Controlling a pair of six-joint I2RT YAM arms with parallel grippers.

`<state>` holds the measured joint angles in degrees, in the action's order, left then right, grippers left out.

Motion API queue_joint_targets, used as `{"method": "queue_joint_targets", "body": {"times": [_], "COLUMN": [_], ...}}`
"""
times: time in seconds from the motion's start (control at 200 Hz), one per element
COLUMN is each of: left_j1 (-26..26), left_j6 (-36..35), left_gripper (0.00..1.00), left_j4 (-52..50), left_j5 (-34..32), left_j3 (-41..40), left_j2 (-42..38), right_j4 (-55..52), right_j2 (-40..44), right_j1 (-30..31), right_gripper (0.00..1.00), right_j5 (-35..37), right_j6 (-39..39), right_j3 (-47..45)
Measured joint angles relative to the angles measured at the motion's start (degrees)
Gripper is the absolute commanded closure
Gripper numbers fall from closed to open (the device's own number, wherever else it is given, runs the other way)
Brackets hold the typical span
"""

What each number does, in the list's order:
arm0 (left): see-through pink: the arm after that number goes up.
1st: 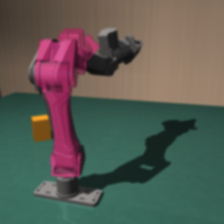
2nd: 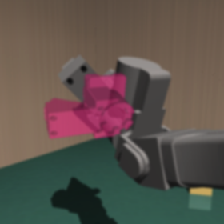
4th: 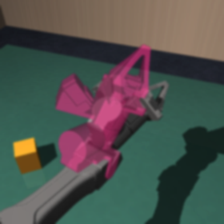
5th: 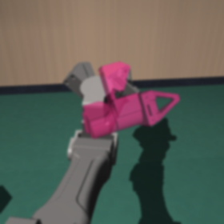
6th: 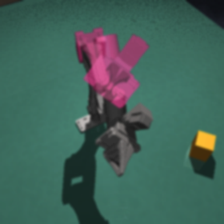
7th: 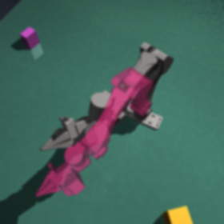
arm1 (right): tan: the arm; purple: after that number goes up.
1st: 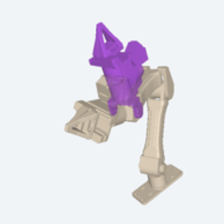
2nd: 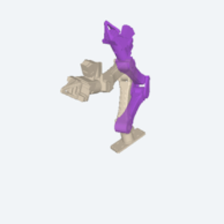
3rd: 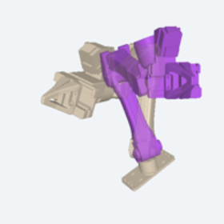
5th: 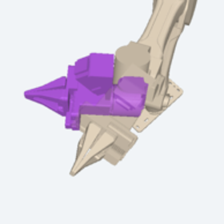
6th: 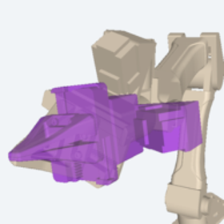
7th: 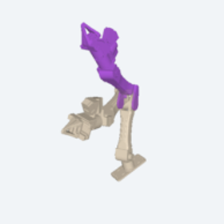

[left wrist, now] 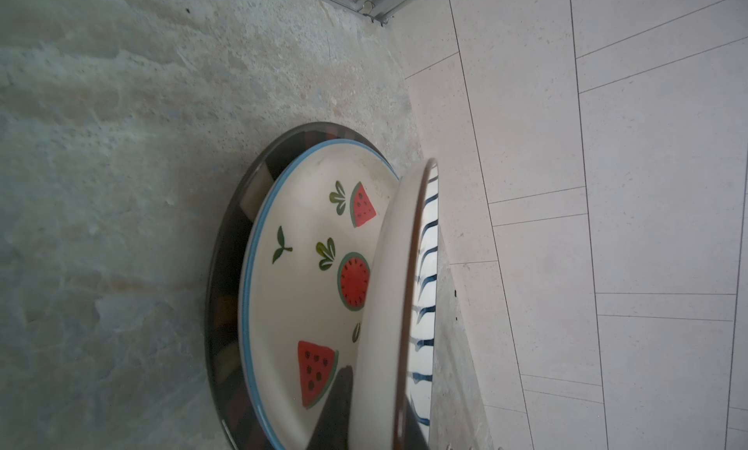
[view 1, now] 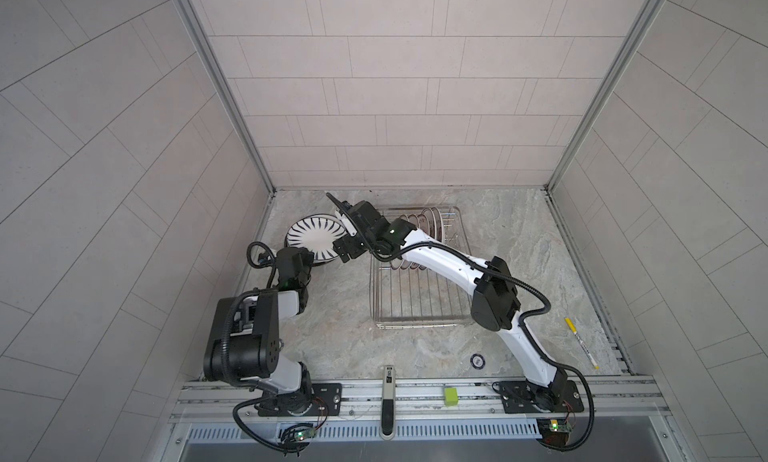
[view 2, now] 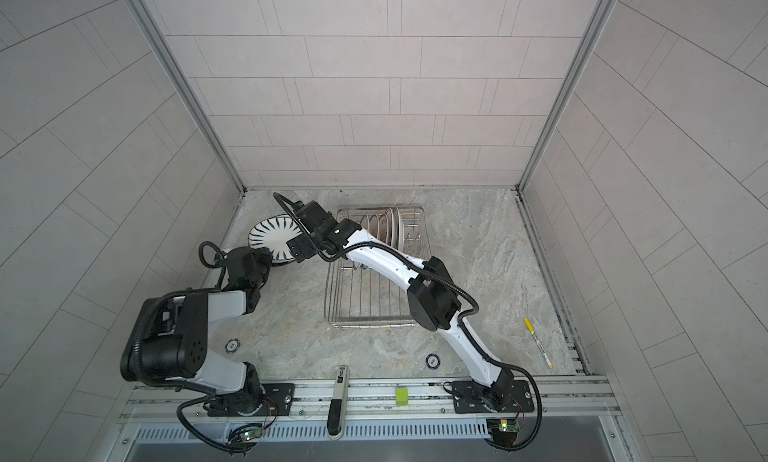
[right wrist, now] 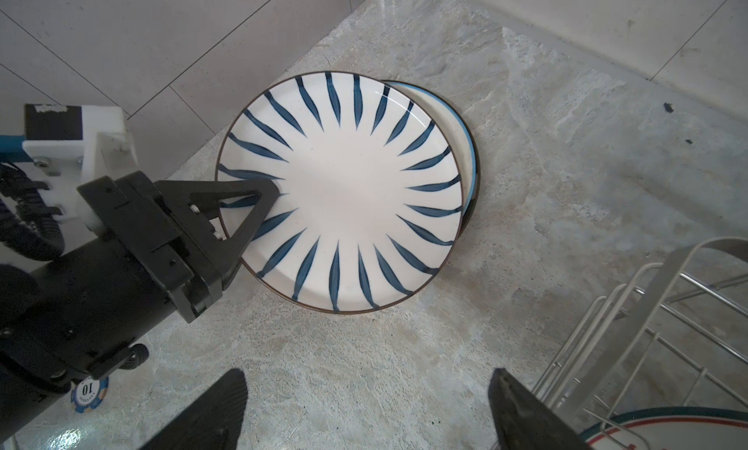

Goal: Unload the plates from the dish rack
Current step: Place the plate among the plates.

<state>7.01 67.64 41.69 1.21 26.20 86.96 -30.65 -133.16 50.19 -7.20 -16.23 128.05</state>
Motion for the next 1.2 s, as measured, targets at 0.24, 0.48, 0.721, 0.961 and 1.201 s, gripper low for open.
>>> {"method": "queue_joint_targets", "body": {"times": [0.24,0.48,0.721,0.961,1.201], "left_j1": [0.0,0.0,0.0,0.0,0.0], "left_j6": [-0.4,-1.0,-1.5,-2.7,-4.9], "left_gripper": [0.96,0.88,0.77,0.65,0.53], "left_j4": [0.1,0.1,1.4,2.7,-0.9], "left_j5": [-1.8,-3.3,-3.2,-2.2,-3.5], "left_j3": [0.3,0.5,1.2,1.7,2.8], "left_j2": [0.5,1.1,2.8,5.1,5.8], "right_j4": [-0.1,-0.5,-0.5,-0.5,-0.5], "right_j2": [-2.4,-3.4,-3.5,-3.5,-4.2], "right_j1": [-0.3,-0.4,-0.5,-0.5,-0.5], "right_gripper": [0.05,0.05,0.05,0.05,0.05], "right_j5": [-0.7,-1.4,-1.8,-2.9,-3.4], "right_j6": [0.2,0.2,0.2,0.1,-0.1], "right_j3": [0.0,0.7,1.5,1.6,2.3]}}
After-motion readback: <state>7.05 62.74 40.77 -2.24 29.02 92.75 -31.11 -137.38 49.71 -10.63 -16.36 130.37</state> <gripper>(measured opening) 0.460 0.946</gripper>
